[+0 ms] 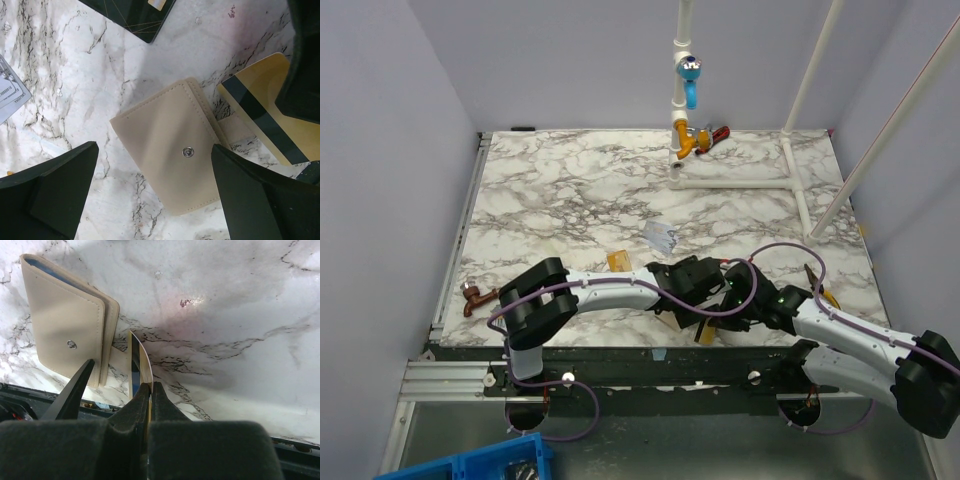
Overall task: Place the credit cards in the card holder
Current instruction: Open the card holder at the center of the board.
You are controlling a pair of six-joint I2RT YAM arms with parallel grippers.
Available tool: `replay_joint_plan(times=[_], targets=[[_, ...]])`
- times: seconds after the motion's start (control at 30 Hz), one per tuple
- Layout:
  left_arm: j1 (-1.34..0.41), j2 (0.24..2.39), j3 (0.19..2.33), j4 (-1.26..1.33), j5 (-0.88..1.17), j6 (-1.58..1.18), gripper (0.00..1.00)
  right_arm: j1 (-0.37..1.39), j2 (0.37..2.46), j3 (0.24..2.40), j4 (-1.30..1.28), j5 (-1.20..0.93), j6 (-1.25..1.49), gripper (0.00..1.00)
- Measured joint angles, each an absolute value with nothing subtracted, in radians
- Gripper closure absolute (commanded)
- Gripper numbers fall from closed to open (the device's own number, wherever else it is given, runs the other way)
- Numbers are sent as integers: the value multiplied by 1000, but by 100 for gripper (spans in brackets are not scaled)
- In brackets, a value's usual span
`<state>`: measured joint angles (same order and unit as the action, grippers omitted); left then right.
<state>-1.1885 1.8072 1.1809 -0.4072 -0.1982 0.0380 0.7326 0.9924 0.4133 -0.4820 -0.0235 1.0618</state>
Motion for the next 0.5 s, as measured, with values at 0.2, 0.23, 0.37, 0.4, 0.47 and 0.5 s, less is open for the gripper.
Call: replay_joint_plan(times=[0.2,0.23,0.37,0.4,0.47,0.5], targets=[[-1193,1825,1223,-474,-189,25,1,732,978,407,-483,-23,1077,99],[-1193,1826,1229,-485,-183,20,1,733,972,406,-483,-23,1077,99],[-1192,1832,1250,-522,-154,6,1,732,966,404,-486,-23,1081,99],[-1190,1833,1253,-529,-142,-1,1,732,965,404,-488,-23,1081,99],[-1186,1834,1259,-542,-114,-12,2,732,966,404,-490,-21,1082,99],[-1186,1834,1263,-550,-96,-19,1,731,966,404,-491,-19,1082,99]])
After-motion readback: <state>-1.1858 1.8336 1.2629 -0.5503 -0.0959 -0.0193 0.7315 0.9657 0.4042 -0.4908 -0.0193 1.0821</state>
